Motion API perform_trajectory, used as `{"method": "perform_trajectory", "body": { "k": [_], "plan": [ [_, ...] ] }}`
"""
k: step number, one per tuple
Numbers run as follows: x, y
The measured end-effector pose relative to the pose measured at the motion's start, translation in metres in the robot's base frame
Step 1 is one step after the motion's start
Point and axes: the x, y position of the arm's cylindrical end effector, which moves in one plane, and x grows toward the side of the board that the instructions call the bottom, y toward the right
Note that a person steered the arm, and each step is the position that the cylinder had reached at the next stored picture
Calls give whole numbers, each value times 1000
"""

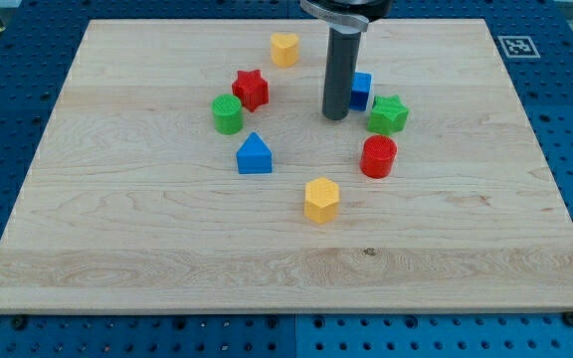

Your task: Push the yellow heart towards center

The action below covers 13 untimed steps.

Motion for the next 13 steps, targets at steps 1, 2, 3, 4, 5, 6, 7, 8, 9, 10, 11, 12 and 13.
{"method": "perform_trajectory", "body": {
  "k": [1, 2, 3, 4, 5, 6, 7, 8, 9, 10, 11, 12, 13],
  "plan": [
    [-21, -27],
    [-45, -53],
    [-56, -58],
    [-56, -50],
    [-59, -35],
    [-64, -9],
    [-71, 32],
    [-72, 57],
    [-72, 57],
    [-80, 53],
    [-89, 48],
    [-97, 19],
    [-111, -11]
  ]
}}
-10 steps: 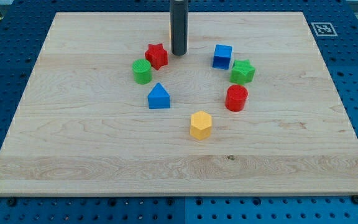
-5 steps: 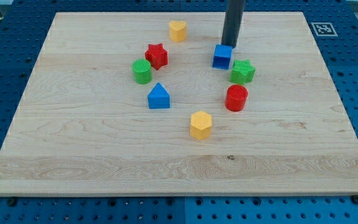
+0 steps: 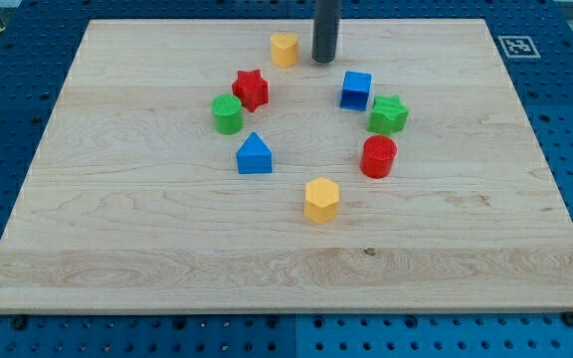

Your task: Push the yellow heart towards center

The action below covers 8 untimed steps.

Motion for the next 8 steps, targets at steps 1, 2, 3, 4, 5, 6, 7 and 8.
{"method": "perform_trajectory", "body": {
  "k": [1, 2, 3, 4, 5, 6, 7, 8],
  "plan": [
    [-7, 15],
    [-32, 5],
    [-61, -28],
    [-59, -44],
    [-28, -52],
    [2, -60],
    [8, -60],
    [9, -60]
  ]
}}
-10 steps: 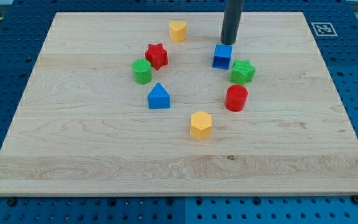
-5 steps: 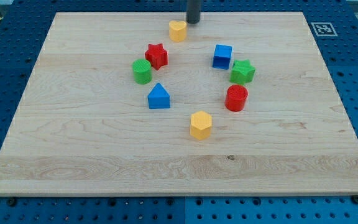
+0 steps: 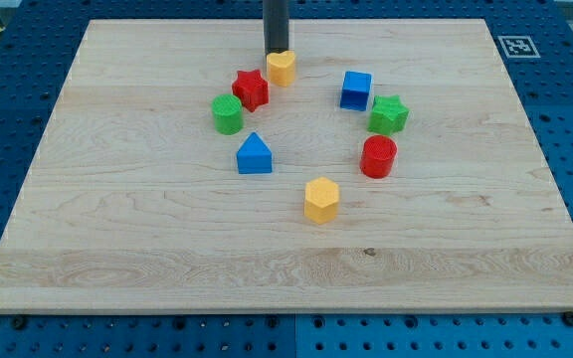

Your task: Push the yellow heart towards center

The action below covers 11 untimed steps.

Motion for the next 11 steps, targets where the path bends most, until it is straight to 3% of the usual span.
{"method": "perform_trajectory", "body": {
  "k": [5, 11],
  "plan": [
    [40, 0],
    [42, 27]
  ]
}}
